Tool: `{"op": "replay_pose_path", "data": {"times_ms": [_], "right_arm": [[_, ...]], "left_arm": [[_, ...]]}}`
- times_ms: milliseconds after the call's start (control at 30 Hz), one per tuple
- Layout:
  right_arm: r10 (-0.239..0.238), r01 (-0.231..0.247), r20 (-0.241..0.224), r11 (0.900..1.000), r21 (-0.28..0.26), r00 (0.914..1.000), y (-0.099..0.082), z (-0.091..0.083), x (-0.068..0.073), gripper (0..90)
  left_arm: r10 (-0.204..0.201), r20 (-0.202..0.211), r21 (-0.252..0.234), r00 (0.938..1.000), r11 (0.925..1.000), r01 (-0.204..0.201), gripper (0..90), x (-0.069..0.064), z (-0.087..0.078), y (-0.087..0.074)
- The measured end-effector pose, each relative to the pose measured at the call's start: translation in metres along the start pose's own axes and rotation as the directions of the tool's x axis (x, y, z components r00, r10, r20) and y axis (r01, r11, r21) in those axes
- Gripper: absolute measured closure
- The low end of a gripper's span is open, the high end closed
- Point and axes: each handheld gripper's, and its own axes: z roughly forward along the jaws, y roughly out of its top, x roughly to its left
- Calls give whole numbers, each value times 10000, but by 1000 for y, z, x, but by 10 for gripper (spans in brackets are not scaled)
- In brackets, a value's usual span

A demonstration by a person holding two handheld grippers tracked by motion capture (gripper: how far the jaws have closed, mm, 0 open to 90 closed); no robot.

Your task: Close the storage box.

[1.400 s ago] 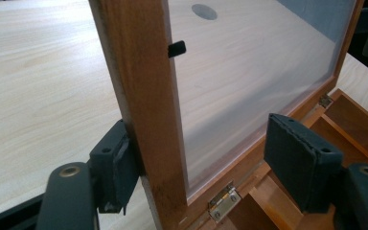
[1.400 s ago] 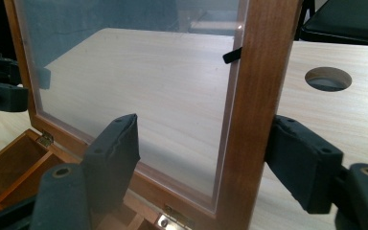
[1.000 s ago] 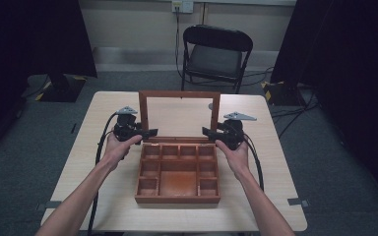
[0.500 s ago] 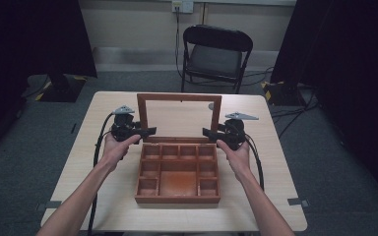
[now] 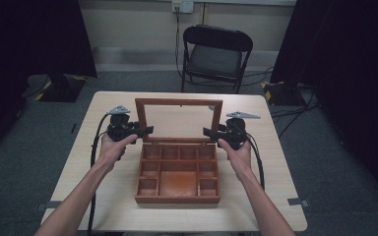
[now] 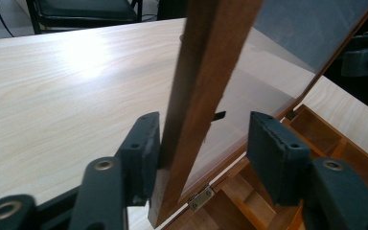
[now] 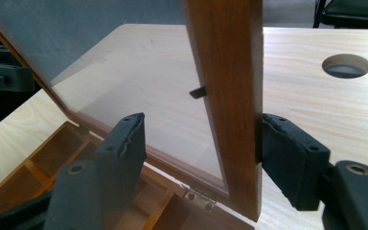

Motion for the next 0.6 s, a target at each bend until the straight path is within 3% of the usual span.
{"op": "replay_pose_path", "data": {"times_ms": [200,600], "right_arm": [[247,-247,-315,9997,9,9992,4,-5,-1,353],[383,-382,-55,9991,206,9993,2,-15,5,376]], "left_arm": [[-92,199,7,9998,10000,92,529,3,-4,-1],[-34,166,372,9999,9993,28,492,-4,-6,1]]}}
